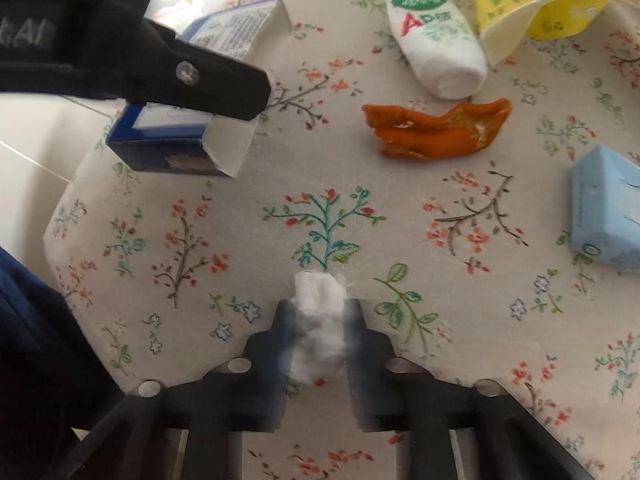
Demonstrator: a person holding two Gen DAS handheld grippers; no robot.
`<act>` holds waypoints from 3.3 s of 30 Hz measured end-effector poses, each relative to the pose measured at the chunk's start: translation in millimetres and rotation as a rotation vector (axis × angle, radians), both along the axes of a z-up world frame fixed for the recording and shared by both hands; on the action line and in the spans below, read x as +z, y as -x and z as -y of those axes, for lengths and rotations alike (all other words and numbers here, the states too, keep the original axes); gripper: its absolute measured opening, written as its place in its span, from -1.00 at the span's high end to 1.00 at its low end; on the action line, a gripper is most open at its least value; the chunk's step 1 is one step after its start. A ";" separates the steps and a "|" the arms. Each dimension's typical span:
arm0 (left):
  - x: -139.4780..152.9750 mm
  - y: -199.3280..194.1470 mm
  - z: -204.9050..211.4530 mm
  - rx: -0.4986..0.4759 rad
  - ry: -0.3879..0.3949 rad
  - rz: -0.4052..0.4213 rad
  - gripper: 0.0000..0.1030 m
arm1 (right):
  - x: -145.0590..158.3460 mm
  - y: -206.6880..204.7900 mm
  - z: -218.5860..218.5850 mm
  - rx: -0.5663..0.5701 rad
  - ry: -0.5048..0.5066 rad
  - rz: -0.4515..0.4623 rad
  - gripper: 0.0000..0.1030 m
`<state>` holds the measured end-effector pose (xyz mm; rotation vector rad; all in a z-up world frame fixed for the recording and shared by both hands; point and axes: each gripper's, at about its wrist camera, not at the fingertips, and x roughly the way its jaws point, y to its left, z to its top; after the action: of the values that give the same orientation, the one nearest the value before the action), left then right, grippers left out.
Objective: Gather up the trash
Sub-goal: 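Grasp the blue carton with the left tool while the right tool grasps a small white tissue, then drop the blue carton into the white bucket with the left tool while the right tool drops the tissue, then grasp the orange peel with the left tool while the right tool grasps the light blue milk carton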
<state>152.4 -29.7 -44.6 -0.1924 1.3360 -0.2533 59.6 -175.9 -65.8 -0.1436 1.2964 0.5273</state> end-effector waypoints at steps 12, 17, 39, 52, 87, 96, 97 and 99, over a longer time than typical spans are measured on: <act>32.6 -18.5 -100.3 0.217 0.055 0.079 -0.41 | 18.6 -16.1 -0.3 -0.086 -0.075 0.047 0.65; 26.5 -25.6 -173.5 0.389 0.016 0.066 -0.41 | 22.2 -24.5 -9.4 -0.118 -0.127 0.036 0.64; -11.3 -42.7 -253.6 0.572 0.103 -0.040 -0.44 | 16.0 -95.7 -150.3 -0.067 -0.333 -0.055 0.62; -16.2 -36.9 -276.5 0.658 0.161 -0.096 -0.57 | 4.7 -133.4 -241.8 -0.013 -0.354 -0.031 0.61; 16.3 -48.1 -20.9 0.081 -0.027 0.091 -0.56 | 88.2 -101.8 67.0 -0.432 -0.158 0.125 -0.32; -5.2 -23.2 113.2 -0.244 -0.113 0.136 -0.56 | 64.0 -94.4 161.1 -0.707 -0.209 0.007 -0.33; -10.6 -21.0 124.7 -0.275 -0.136 0.140 -0.56 | 63.1 -93.4 167.9 -0.719 -0.196 0.003 -0.33; -22.5 -20.1 143.0 -0.328 -0.196 0.150 -0.56 | 61.6 -93.1 175.7 -0.736 -0.189 -0.008 -0.34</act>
<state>172.6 -172.7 -67.1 0.2095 1.2304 -0.4021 152.7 -351.6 -4.2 0.4811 1.1969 0.0139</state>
